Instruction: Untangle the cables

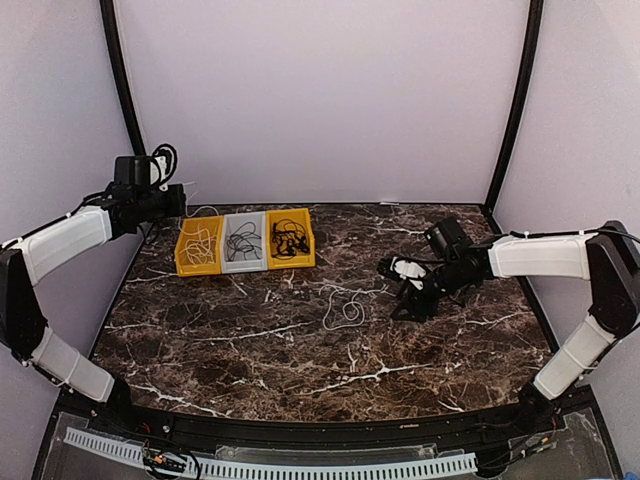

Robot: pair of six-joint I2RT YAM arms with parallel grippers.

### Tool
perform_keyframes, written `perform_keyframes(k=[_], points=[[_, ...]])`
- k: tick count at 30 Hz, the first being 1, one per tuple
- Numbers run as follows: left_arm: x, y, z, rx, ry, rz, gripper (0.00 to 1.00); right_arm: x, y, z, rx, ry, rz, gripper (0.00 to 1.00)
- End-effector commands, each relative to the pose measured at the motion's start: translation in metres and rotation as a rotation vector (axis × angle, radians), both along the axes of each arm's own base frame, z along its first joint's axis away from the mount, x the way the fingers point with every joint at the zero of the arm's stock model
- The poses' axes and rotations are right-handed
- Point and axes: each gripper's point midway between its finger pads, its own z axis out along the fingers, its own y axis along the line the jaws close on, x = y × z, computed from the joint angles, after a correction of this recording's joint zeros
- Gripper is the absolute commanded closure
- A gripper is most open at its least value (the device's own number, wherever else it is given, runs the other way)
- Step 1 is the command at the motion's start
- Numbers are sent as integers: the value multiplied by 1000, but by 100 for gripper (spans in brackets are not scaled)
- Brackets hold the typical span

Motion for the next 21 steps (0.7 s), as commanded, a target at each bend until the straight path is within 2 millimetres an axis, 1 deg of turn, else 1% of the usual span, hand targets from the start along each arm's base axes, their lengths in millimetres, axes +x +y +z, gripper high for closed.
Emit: perform_keyframes(k=[1,4,6,8,9,10,11,12,13,14,17,18,19,21], points=[[-18,9,9,-22,-14,48,100,2,1,0,3,6,11,39],[-23,14,5,-16,-17,70,100,2,1,2,0,0,15,39],[-20,17,-1,3,-14,82,100,6,-3,7,-26,-27,1,39],[-11,16,-11,15,1,81,100,11,-9,18,-50,-64,-20,39],[-3,15,-20,18,20,76,100,12,-13,26,-56,-92,-27,39],[0,10,-27,12,36,56,100,12,-18,40,-56,-138,-36,39],[11,6,-32,7,36,44,100,12,-23,48,-62,-175,-48,38],[16,2,-37,-1,42,27,100,12,-29,58,-62,-217,-59,38],[25,0,-44,-6,48,24,100,10,-36,64,-65,-253,-73,38],[30,-2,-48,-9,49,19,100,8,-41,68,-65,-282,-88,38],[52,-10,-64,-24,48,-6,100,-5,-55,71,-47,-308,-108,36],[56,-15,-75,-33,65,-29,100,-9,-59,70,-38,-308,-116,36],[63,-18,-70,-41,46,-40,100,-10,-63,70,-31,-312,-129,35],[73,-23,-74,-51,47,-60,100,-9,-76,67,-25,-326,-172,35]])
